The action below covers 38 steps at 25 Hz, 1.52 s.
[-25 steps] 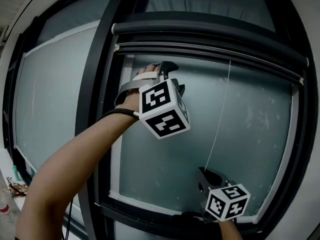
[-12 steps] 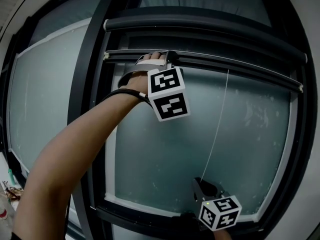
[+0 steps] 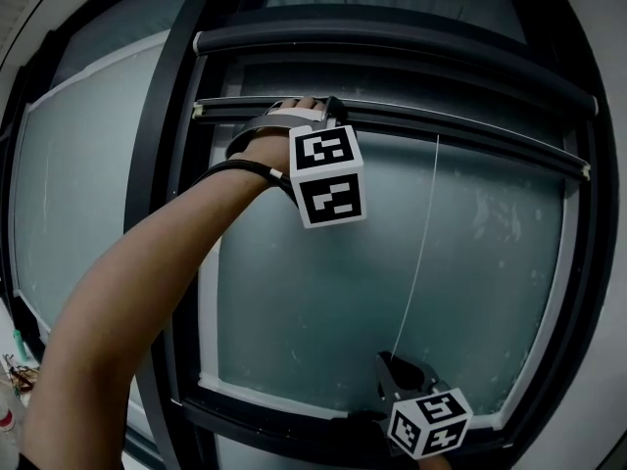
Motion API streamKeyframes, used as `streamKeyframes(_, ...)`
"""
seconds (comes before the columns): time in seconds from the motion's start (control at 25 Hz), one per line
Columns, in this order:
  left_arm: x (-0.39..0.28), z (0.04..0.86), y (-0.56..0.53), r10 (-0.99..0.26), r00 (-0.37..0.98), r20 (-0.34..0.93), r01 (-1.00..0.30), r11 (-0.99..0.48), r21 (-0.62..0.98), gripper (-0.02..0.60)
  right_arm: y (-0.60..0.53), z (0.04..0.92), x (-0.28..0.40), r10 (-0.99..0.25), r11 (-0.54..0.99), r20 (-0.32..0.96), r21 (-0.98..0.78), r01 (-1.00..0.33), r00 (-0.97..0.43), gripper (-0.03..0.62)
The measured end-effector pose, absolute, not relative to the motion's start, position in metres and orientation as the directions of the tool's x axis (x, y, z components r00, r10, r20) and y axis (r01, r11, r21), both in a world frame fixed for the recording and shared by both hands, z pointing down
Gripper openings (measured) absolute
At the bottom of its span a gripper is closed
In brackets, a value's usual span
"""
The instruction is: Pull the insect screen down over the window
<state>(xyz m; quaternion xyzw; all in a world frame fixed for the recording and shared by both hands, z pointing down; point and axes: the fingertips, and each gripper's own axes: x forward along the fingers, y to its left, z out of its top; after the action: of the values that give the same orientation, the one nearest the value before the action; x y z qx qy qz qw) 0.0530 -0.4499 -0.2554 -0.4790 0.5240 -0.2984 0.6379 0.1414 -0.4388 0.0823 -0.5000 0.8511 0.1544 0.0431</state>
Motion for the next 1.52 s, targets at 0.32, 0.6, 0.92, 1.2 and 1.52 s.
streamKeyframes(0.32,0.045,-0.217,-0.447,-0.91,0.244,-0.334,-0.049,0.332,-0.942,0.161,-0.445,0.133,0.133,-0.855,0.479,-0.115,0.2,-0.855,-0.506,0.026)
streamKeyframes(0.6,0.049,-0.164,-0.445,-0.944,0.218,-0.247,-0.037,0.245,-0.969,0.169,-0.433,0.184,0.137,-0.855,0.51,0.0,0.173,-0.843,-0.518,0.026)
streamKeyframes(0.92,0.051,-0.098,-0.447,-0.964,0.193,-0.184,-0.014,0.185,-0.983,0.152,-0.425,0.254,0.157,-0.862,0.506,0.104,0.153,-0.849,-0.496,0.025)
streamKeyframes(1.2,0.046,-0.068,-0.445,-0.971,0.185,-0.152,-0.013,0.153,-0.988,0.161,-0.421,0.282,0.148,-0.867,0.497,0.128,0.133,-0.857,-0.482,0.026)
streamKeyframes(1.52,0.04,-0.018,-0.447,-0.97,0.224,-0.09,0.015,0.096,-0.995,0.16,-0.42,0.334,0.136,-0.877,0.465,0.188,0.102,-0.879,-0.442,0.025)
